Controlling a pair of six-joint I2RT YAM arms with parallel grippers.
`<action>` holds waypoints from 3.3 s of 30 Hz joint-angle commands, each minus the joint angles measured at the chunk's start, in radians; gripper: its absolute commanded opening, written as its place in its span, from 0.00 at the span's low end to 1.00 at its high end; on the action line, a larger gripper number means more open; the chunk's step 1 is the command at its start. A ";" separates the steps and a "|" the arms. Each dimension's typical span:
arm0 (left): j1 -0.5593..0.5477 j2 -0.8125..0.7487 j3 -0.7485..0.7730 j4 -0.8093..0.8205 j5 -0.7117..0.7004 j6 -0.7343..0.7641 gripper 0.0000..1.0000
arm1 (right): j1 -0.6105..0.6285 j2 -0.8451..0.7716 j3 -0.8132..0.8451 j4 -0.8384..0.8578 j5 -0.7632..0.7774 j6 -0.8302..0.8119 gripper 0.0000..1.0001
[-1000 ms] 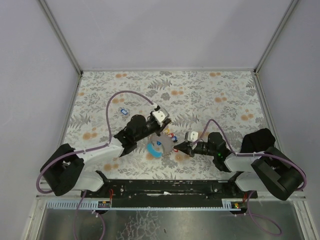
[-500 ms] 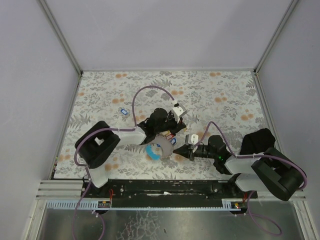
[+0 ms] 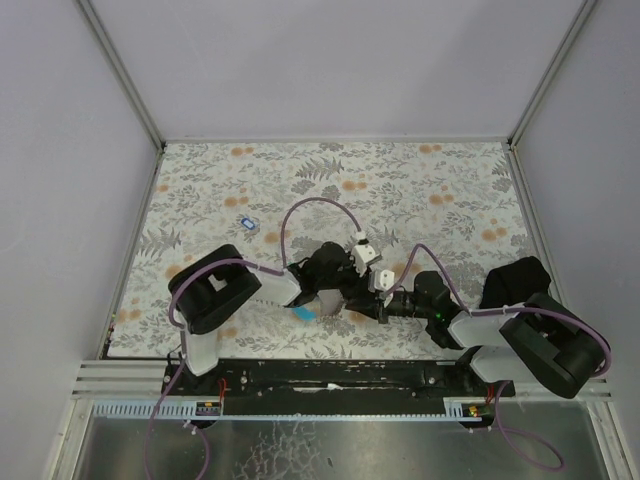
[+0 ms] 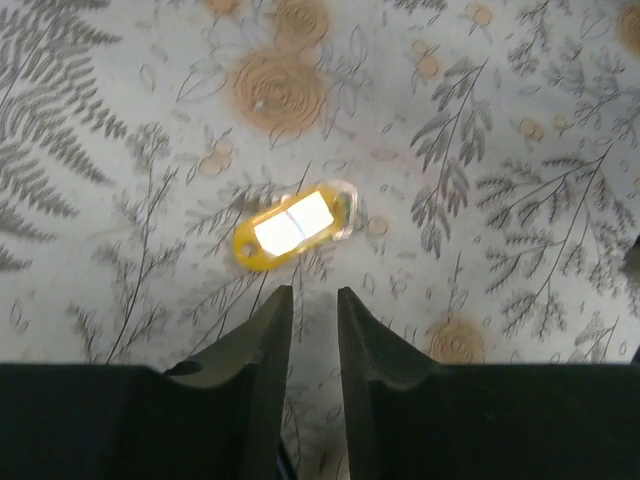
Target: Put the keys on the keyring
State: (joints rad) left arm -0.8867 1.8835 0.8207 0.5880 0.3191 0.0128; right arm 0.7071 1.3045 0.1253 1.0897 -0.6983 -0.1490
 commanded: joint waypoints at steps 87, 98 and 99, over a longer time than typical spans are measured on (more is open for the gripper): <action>0.062 -0.576 -0.335 -0.149 0.188 0.325 0.00 | 0.012 -0.144 0.138 -0.367 0.068 -0.216 0.29; 0.053 -0.581 -0.324 -0.175 0.215 0.338 0.00 | 0.012 -0.096 0.172 -0.369 0.045 -0.243 0.23; 0.053 -0.581 -0.325 -0.171 0.216 0.337 0.00 | 0.012 -0.093 0.172 -0.361 0.043 -0.243 0.23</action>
State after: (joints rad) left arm -0.8246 1.3224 0.4675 0.4023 0.5236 0.3298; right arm 0.7155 1.2011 0.2600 0.6994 -0.6411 -0.3698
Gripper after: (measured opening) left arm 0.008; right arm 0.223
